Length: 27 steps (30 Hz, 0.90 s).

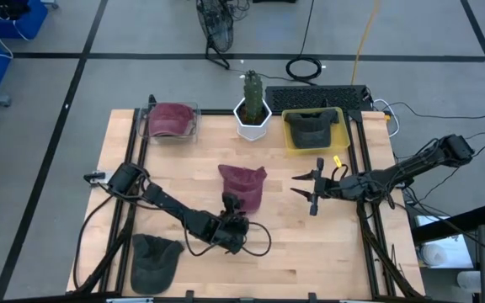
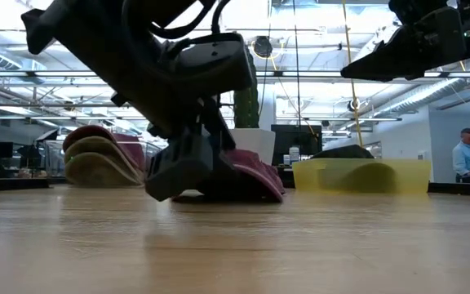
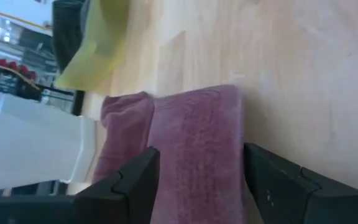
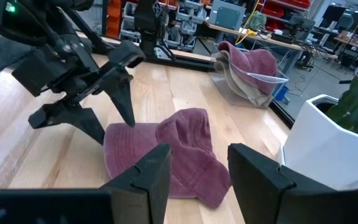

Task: Pick & Place hat
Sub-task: Put the red cap into the transparent bin

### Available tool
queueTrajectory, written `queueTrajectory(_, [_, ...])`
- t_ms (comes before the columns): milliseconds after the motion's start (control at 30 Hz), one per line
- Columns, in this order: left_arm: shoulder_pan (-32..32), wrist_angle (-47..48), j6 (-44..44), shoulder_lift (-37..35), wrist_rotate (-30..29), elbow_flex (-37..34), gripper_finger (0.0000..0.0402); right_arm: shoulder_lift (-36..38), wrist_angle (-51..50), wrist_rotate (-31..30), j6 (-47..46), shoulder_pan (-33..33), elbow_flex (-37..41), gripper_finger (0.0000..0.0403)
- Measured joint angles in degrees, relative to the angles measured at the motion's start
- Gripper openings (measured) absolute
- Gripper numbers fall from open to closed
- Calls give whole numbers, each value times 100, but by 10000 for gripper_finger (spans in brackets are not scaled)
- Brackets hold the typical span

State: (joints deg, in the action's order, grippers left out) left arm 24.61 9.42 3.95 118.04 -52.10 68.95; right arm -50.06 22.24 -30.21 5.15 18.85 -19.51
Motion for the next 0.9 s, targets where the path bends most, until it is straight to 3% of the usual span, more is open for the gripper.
queueTrajectory(600, [-53, 289, -382, 0, -1095, -2, 229, 0, -26, 19, -2, 0, 0, 144])
queueTrajectory(767, [-160, 275, -511, -2, -1095, -52, 223, 0, -26, 19, -2, 1, 0, 144])
queueTrajectory(900, [-324, 297, -699, -2, -938, -256, 193, 0, -27, 19, -2, 2, 0, 144])
